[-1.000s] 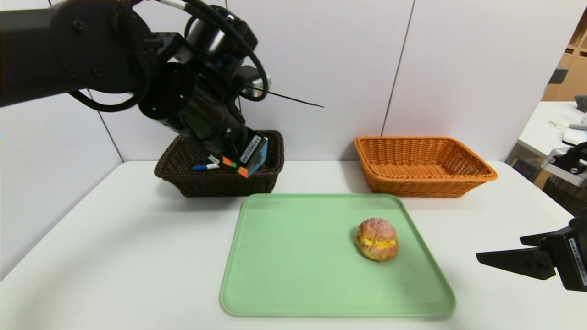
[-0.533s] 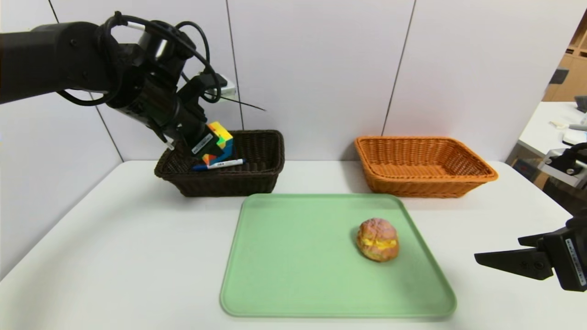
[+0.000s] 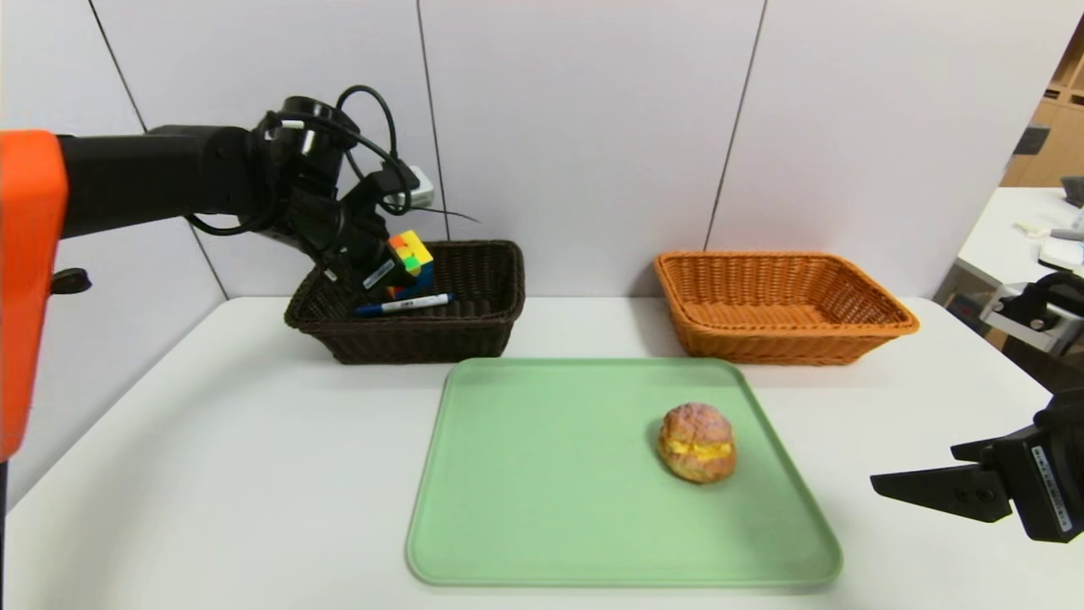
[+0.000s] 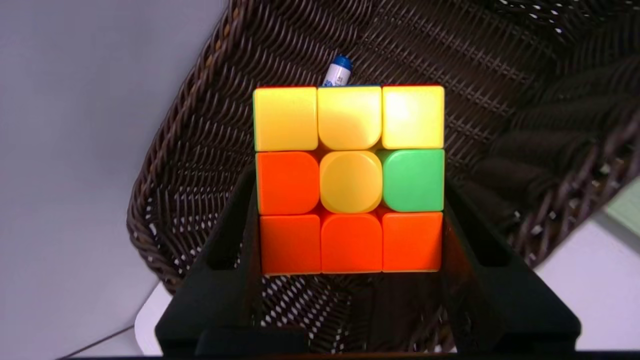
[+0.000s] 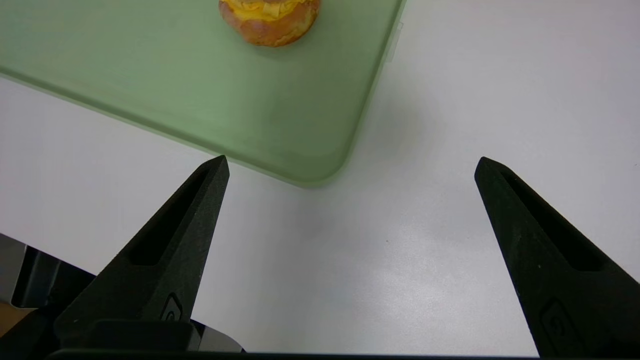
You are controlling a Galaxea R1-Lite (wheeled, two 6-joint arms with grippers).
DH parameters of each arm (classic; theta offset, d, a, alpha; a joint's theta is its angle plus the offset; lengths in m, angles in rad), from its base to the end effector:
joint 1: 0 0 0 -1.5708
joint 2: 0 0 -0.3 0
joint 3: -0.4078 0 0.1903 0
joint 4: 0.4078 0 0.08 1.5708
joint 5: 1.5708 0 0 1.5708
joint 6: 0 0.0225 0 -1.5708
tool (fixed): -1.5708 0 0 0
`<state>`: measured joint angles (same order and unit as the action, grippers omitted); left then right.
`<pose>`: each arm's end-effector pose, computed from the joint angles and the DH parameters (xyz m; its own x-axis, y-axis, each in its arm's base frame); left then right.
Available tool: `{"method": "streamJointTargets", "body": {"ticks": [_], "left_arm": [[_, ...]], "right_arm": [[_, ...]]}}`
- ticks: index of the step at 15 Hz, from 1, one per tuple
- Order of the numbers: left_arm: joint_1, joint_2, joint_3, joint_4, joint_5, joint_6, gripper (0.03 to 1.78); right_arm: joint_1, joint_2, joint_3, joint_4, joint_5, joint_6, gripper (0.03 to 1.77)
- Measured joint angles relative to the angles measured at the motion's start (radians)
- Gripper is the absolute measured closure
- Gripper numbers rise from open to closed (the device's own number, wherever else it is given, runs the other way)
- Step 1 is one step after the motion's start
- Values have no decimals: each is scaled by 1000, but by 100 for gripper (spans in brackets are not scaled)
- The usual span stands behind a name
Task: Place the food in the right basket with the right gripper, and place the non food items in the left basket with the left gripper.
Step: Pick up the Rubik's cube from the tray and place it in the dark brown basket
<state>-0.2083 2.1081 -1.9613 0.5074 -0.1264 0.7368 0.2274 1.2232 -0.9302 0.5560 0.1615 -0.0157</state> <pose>0.4090 -0.0893 0.2446 0.7441 -0.2861 -0.6037 0.6245 0.6190 0.4764 0.1496 0.0383 0.2271 0.5991 0.3037 -0.7409 -0.3375 0.9349 0.1103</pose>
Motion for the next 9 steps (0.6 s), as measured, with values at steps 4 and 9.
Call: {"method": "streamJointTargets", "body": {"ticks": [4, 9], "left_arm": [[3, 97, -8, -102, 10, -69, 86], [3, 164, -11, -129, 23, -107, 86]], "right_arm": [[-1, 3, 9, 1, -1, 1, 10], [1, 4, 14, 2, -1, 1, 10]]}}
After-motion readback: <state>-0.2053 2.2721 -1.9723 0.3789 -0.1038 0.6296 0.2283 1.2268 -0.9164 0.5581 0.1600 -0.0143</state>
